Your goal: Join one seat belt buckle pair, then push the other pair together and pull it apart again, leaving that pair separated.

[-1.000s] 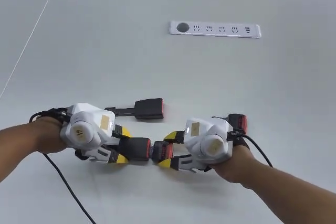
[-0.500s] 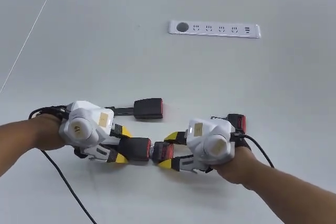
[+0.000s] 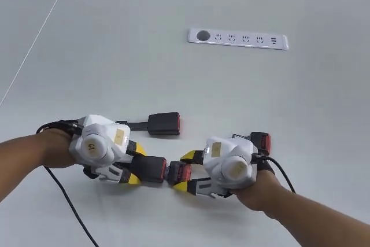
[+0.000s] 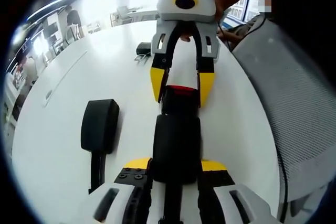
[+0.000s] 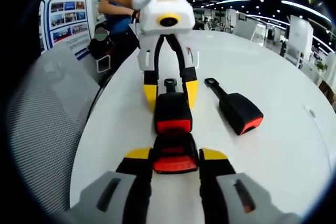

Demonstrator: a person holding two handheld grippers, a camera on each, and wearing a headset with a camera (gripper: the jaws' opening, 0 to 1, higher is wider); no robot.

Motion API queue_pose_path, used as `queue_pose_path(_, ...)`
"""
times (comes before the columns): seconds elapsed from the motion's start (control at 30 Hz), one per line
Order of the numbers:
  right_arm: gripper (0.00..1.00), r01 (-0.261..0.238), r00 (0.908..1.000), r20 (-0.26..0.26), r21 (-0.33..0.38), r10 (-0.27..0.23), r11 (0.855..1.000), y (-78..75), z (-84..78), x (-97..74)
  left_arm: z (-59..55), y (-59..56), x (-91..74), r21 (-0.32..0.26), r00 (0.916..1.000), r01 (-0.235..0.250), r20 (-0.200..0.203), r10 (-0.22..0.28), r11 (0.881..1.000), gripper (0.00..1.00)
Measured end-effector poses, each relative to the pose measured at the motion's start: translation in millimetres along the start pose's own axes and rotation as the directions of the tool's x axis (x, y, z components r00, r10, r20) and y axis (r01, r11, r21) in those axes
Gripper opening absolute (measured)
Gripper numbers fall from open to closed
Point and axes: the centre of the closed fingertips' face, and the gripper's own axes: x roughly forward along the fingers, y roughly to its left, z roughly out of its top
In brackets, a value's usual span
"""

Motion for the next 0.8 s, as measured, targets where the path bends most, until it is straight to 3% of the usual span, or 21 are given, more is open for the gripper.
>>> queue_pose_path(0.13,0.36,0.041,0.9985,-0.034,-0.042,-0.043,0.998,-0.5,-0.7,-0.8,0.0,-0.5,1.6,-0.017,0.9992,-0.019,-0.035,0.019,1.000,0.35)
queue_pose_path(0.23,0.53,0.059,0.9978,-0.030,-0.013,-0.059,0.998,-0.8,0.4,-4.4,-1.3,-5.9,1.6,-0.065,0.9978,-0.023,-0.063,0.019,0.998,0.42)
queue_pose_path(0.3,0.63,0.087,0.9958,-0.031,0.026,-0.086,0.996,-3.6,-0.1,-11.9,1.6,-11.4,-0.2,-0.074,0.9987,-0.017,-0.049,0.014,0.997,0.58)
queue_pose_path(0.37,0.67,0.102,0.9948,-0.014,0.029,-0.101,0.994,-4.0,1.1,-21.3,4.8,-8.9,-2.9,-0.080,0.9982,-0.054,-0.028,0.052,0.995,0.71)
queue_pose_path(0.43,0.70,0.121,0.9927,-0.006,0.041,-0.120,0.992,-3.9,-0.5,-32.3,7.9,-7.8,-6.0,-0.096,0.9972,-0.074,-0.015,0.073,0.993,0.75)
queue_pose_path(0.5,0.70,0.142,0.9896,0.014,0.062,-0.143,0.988,-5.3,-2.0,-43.9,17.4,-4.2,-13.1,-0.129,0.9920,-0.115,0.036,0.121,0.985,0.75)
queue_pose_path(0.6,0.71,0.156,0.9876,0.003,0.080,-0.157,0.985,-7.8,-8.1,-54.3,23.2,-1.6,-19.1,-0.149,0.9854,-0.147,0.064,0.158,0.978,0.77)
queue_pose_path(0.8,0.72,0.204,0.9780,0.020,0.114,-0.208,0.972,-19.8,-12.2,-83.3,26.2,5.1,-26.3,-0.166,0.9798,-0.180,0.057,0.192,0.969,0.81)
